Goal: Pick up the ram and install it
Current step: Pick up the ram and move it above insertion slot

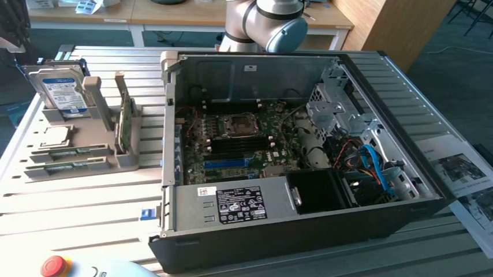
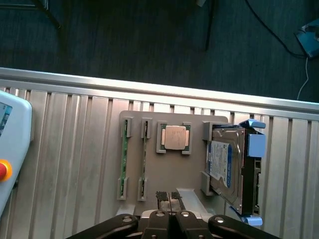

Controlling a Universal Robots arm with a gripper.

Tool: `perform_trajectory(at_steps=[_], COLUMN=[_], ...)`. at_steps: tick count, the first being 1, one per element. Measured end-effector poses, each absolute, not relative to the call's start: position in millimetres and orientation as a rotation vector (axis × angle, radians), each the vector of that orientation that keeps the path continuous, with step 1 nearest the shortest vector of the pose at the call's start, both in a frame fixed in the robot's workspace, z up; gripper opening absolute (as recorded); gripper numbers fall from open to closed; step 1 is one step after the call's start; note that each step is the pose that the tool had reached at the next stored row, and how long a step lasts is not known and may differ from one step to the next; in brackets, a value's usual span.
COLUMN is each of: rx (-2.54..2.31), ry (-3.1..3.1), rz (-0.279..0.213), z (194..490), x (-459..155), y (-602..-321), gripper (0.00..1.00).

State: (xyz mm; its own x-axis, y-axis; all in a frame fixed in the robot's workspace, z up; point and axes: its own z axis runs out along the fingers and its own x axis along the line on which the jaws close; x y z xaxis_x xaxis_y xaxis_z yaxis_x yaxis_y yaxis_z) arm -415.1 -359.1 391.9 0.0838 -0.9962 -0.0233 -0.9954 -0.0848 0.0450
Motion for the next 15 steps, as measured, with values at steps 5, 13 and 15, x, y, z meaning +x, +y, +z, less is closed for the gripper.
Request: perform_trajectory(at_steps=[5, 13, 15], rx=[2.302, 2.302, 2.302], ry=[-2.111, -2.111, -2.111], rz=[-0.074, -0.074, -0.074], z=[391.9, 388.3, 386.3], x=[-415.1, -415.1, -415.1], y=[-359.0, -359.1, -359.1], gripper=[0.1, 0.1, 0.1])
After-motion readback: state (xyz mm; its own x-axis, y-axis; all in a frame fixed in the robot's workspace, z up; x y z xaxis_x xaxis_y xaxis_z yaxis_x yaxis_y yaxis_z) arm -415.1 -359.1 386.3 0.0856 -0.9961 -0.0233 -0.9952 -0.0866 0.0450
